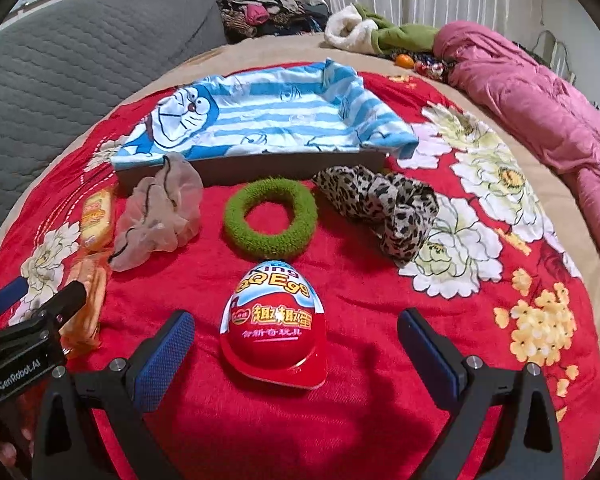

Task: Organize objects
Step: 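Close left gripper on the long wrapped cake package while right gripper grasps the red Kinder Joy egg, then lift the cake package with left gripper while right gripper lifts the egg toward the striped tray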

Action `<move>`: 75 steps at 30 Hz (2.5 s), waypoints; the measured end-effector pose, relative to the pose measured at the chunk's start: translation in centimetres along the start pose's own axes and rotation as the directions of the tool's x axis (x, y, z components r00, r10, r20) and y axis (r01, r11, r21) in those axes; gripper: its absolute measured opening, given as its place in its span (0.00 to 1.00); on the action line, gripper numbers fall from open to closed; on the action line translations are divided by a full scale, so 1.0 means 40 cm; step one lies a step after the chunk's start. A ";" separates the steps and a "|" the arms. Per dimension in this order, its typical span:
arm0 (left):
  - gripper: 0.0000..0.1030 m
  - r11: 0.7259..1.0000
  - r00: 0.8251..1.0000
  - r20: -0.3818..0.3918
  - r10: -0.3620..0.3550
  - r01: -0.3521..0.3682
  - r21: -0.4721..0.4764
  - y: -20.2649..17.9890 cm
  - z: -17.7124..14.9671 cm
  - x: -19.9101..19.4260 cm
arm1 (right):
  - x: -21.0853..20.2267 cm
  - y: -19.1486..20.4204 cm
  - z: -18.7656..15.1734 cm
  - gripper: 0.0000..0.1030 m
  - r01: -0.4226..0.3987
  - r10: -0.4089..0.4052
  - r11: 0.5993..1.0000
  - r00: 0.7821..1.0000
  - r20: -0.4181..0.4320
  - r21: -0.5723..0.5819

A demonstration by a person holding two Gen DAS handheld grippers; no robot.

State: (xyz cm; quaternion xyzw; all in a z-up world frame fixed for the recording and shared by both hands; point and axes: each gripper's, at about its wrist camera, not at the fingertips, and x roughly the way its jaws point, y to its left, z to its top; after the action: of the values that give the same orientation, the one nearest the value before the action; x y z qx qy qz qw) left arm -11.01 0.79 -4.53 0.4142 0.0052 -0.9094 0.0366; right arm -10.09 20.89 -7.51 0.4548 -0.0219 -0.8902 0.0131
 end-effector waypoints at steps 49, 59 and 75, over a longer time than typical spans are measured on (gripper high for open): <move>0.41 0.992 0.988 -0.091 -0.128 0.128 -0.015 -0.028 -0.011 0.051 | 0.064 0.021 0.006 0.53 -0.066 0.066 0.998 0.997 -0.035 -0.006; 0.40 0.992 0.990 -0.067 -0.122 0.125 0.032 -0.053 -0.026 0.023 | 0.044 0.025 -0.005 0.53 -0.080 0.079 0.997 0.996 -0.028 -0.008; 0.40 0.991 0.991 -0.005 -0.131 0.131 0.032 -0.047 -0.016 -0.052 | -0.025 0.038 -0.013 0.53 -0.071 0.072 0.997 0.997 0.016 -0.018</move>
State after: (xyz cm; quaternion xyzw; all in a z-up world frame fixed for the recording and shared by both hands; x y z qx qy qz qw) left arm -9.29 2.83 -3.44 0.4148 0.0175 -0.9093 -0.0298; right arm -9.06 19.41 -6.93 0.4460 -0.0304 -0.8932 0.0488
